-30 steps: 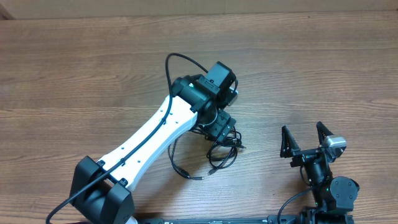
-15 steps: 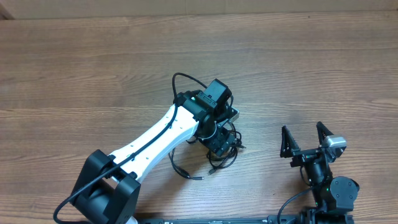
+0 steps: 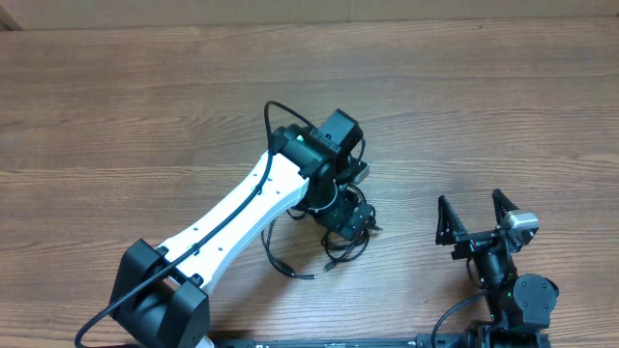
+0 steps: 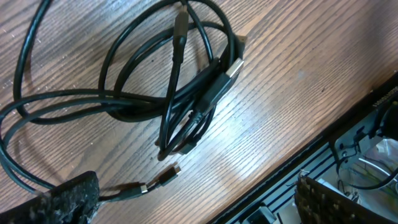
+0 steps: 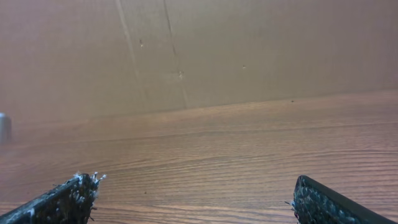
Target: Untangle cables
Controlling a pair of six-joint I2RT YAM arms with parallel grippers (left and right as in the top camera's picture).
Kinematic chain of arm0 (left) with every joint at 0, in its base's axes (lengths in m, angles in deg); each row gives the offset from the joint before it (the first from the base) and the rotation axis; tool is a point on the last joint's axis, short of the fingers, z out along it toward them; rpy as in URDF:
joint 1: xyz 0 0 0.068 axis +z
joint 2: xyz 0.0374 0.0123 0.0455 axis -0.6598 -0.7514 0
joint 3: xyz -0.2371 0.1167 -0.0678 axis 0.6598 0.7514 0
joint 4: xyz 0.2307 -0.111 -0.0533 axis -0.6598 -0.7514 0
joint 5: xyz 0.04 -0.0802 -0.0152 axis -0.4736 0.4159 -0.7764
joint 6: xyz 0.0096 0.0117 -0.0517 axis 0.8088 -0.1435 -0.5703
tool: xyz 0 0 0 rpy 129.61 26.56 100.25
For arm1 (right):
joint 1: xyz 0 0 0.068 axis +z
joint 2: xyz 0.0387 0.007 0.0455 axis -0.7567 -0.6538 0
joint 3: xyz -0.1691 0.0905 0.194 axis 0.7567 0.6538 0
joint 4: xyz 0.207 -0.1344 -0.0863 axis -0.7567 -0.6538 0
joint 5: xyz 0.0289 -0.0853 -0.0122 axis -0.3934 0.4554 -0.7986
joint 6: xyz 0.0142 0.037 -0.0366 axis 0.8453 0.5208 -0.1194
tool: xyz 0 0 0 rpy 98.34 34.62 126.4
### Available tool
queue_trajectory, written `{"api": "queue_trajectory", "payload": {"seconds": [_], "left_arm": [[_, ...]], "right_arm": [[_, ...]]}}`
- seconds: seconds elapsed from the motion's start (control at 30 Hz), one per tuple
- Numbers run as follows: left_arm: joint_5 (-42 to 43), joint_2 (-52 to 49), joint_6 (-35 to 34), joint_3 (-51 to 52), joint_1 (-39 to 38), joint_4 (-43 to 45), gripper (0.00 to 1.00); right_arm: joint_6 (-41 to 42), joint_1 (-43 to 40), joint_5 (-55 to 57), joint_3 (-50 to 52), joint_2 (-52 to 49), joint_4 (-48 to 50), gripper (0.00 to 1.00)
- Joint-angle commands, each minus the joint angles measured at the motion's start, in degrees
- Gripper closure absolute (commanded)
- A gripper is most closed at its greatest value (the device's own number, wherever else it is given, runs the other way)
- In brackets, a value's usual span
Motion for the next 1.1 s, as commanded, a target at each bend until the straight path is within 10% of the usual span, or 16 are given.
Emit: {"api": "queue_trajectory", "payload": {"seconds": [0.0, 0.53, 1.07], "left_arm": [[0.46, 0.52, -0.85, -1.38, 0.00, -0.42, 0.00], [0.35, 0.57, -0.57, -11.43, 1.03, 0.00, 0.00], [-9.94, 6.99, -7.69, -13.92, 1.64, 10.36, 0.01]], "right_arm": [[-0.37, -0.26, 0.57, 0.59, 0.46, 1.40, 0.00], [56.94, -0.26, -37.62, 0.59, 0.46, 1.22, 0.00], [50.05, -0.26, -24.87, -8.37, -1.99, -15.50, 0.01]]}}
